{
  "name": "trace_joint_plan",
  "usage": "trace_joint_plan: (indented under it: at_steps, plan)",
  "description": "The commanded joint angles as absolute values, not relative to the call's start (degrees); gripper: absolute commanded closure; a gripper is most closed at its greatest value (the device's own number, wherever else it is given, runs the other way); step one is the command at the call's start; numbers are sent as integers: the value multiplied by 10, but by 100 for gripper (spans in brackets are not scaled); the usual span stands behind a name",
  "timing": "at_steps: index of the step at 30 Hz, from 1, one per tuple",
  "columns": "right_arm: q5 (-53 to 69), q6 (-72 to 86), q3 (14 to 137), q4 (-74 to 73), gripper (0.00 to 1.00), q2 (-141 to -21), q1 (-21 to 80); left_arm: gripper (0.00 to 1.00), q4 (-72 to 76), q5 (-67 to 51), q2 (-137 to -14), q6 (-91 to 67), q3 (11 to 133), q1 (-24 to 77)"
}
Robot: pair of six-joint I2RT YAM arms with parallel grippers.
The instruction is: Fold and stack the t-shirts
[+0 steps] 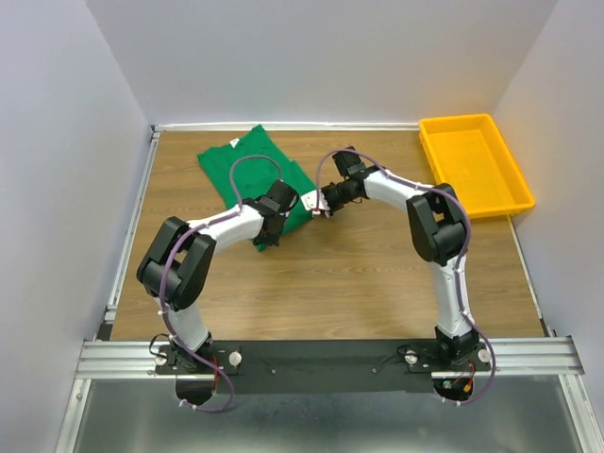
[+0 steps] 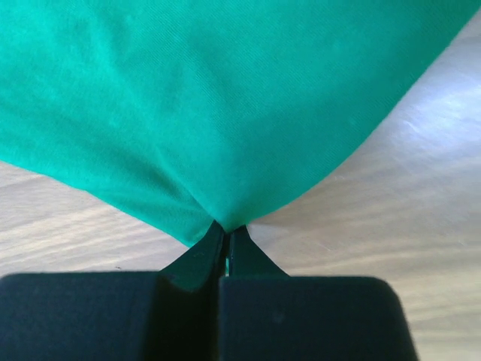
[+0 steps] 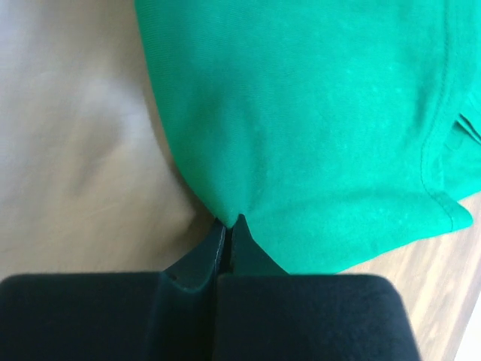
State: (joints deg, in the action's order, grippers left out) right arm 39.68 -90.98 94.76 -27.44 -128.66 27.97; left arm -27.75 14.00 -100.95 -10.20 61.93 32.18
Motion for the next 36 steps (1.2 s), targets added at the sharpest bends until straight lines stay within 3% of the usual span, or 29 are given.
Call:
trace_joint_plan:
  at_steps: [1,11,18,25,31,36]
  plan:
    - [409,-920,844,-299,99,-1227,266,100,-273,50,-971,-127,599,325]
    - [465,-902,592,-330,99,-972,203,100,-208,-185,-875,-221,508,437]
    - [480,-810,535,-342,100,-877,187,100,-232,-192,-860,-208,530,475]
    - [502,-730,700,-339,100,-964,184,100,-306,-117,-881,-130,630,435]
    - [519,-660,921,-338,99,-1117,184,100,-287,-96,-880,-95,671,311]
    - [519,-606,1087,-337,99,-1242,196,100,-272,-112,-956,-66,741,238]
